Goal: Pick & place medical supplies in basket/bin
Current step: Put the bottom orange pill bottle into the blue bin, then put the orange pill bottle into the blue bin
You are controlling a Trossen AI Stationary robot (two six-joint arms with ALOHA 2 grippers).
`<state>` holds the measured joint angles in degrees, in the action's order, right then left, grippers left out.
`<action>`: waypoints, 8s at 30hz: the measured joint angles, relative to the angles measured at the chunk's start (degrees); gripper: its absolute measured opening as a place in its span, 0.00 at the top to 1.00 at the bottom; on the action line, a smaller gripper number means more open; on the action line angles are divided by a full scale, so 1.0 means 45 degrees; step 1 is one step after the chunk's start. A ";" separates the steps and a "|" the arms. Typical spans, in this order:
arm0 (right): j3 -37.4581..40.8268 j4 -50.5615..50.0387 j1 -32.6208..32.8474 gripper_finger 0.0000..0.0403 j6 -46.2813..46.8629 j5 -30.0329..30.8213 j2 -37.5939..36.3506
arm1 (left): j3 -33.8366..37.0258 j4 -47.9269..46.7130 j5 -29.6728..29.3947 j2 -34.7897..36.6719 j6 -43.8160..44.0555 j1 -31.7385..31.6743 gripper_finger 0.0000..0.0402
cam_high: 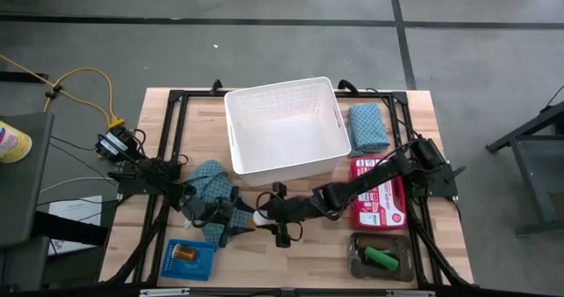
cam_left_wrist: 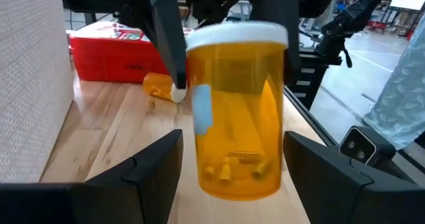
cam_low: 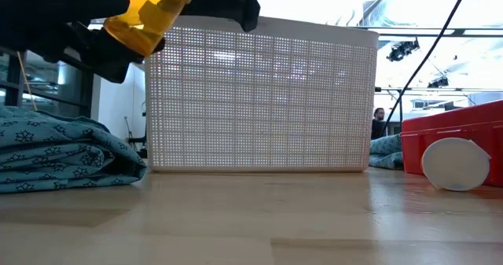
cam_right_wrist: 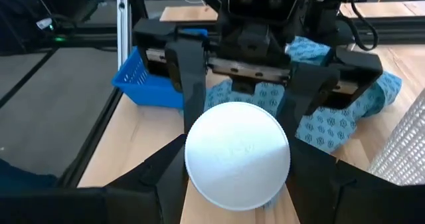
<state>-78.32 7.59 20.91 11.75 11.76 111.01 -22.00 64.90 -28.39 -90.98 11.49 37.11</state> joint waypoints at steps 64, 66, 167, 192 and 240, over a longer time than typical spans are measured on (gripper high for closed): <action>0.0000 0.0186 0.0019 0.39 0.0122 -0.0065 0.0001 | -0.0005 0.0257 -0.0014 -0.0004 0.0011 -0.0244 0.56; 0.0000 0.0185 0.0019 0.37 0.0117 -0.0070 0.0002 | -0.0005 0.0257 -0.0018 -0.0001 0.0024 -0.0244 0.56; -0.0002 -0.2875 -0.0063 0.34 0.0767 0.0008 0.0002 | 0.0000 -0.9997 -0.1565 0.3367 1.0289 0.9077 0.56; 0.0000 -0.2777 -0.0068 0.34 0.0767 0.0008 0.0002 | -0.0015 -1.0109 0.0132 0.3371 1.1032 0.9276 0.45; -0.0004 -0.2559 -0.0067 0.34 0.0767 0.0008 0.0002 | 0.0010 -1.2094 -0.3282 0.7169 0.4037 0.5261 0.45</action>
<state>-78.34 -3.92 20.60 15.20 11.79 111.02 -21.96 10.48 -43.15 -58.72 29.65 60.78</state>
